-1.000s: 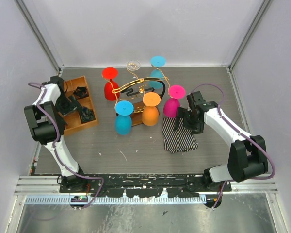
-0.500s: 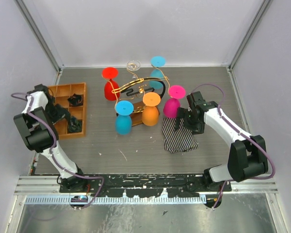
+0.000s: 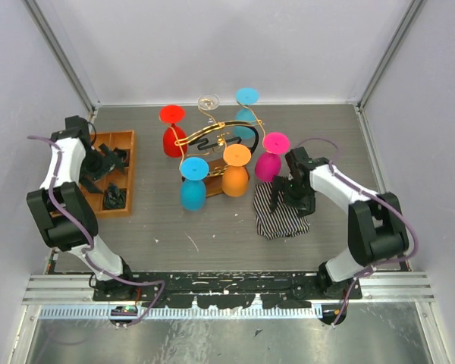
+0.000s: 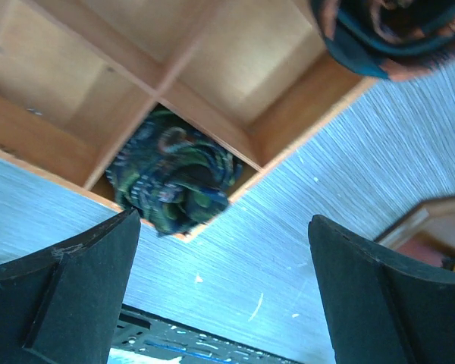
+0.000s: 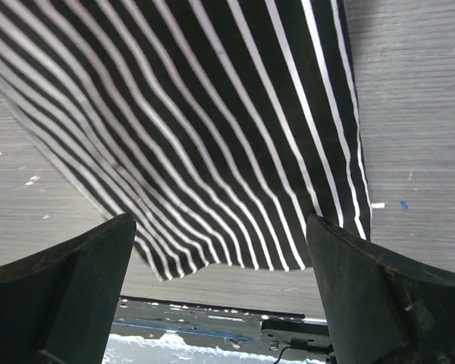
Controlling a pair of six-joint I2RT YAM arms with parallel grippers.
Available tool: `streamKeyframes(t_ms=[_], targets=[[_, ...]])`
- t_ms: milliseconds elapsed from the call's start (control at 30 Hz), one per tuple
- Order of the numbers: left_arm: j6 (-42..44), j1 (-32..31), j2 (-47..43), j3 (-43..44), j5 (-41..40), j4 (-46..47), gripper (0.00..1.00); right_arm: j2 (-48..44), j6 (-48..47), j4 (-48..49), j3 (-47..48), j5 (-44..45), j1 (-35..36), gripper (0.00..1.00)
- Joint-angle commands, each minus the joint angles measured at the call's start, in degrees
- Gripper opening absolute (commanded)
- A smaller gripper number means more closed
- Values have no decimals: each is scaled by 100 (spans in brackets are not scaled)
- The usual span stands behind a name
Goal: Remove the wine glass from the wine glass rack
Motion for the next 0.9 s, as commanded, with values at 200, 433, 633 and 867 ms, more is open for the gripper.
streamKeyframes(t_ms=[200,433,633,867], targets=[[-176,-245,-460,-123,899,25,99,1345,254,-698,597,2605,21,100],[-205,-244,-834,-229,1053,-9,99,1935,166,-571,1434,2543,-1491,100],[-307,-259,-956,-422,1301,53,98,3311,-93,-716,3021,2529,-2240,100],[-378,-313,-1185,-503,1446,31,98,4280,-224,-1154,4664,2949,-2911,100]])
